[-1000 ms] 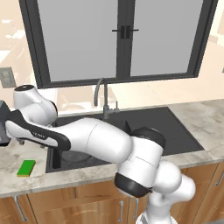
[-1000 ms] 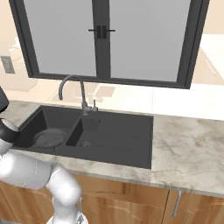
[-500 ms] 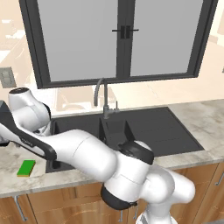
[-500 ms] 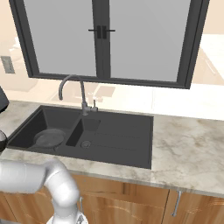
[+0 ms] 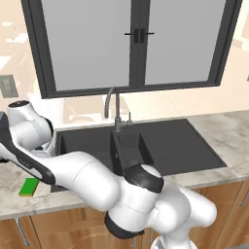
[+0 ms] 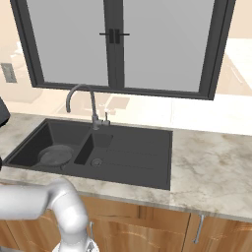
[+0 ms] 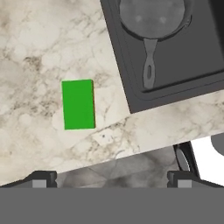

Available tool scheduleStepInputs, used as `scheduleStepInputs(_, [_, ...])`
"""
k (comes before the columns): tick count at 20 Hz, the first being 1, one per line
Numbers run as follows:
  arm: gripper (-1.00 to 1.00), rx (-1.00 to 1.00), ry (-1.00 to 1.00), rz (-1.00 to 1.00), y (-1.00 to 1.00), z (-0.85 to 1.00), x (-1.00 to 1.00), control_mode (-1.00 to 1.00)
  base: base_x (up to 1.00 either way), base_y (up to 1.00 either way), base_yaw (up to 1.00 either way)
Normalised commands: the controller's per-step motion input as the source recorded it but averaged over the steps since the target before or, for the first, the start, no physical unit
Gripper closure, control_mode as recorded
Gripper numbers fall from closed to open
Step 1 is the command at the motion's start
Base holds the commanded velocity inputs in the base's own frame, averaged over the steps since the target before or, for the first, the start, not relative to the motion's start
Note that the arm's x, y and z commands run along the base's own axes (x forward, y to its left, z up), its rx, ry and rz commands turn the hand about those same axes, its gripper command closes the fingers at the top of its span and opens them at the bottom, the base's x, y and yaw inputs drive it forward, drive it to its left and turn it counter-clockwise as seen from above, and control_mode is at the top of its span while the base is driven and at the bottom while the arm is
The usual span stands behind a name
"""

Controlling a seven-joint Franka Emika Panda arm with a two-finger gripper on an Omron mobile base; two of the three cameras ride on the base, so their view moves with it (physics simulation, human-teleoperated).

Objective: Pick the pan and sponge and place them into the sink. Then turn on the water.

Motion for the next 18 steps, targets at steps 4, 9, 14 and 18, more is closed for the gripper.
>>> scheduleStepInputs(4, [-1.00,0.00,0.00,0.03,0.00,-0.12,0.00,-1.00,0.00,0.00,0.00])
scheduleStepInputs(9, [-1.00,0.00,0.00,0.03,0.00,-0.10,0.00,-1.00,0.00,0.00,0.00])
scheduleStepInputs(14, [-1.00,0.00,0.00,0.03,0.00,-0.10,0.00,-1.00,0.00,0.00,0.00])
scheduleStepInputs(18, [-1.00,0.00,0.00,0.03,0.00,-0.09,0.00,-1.00,0.00,0.00,0.00])
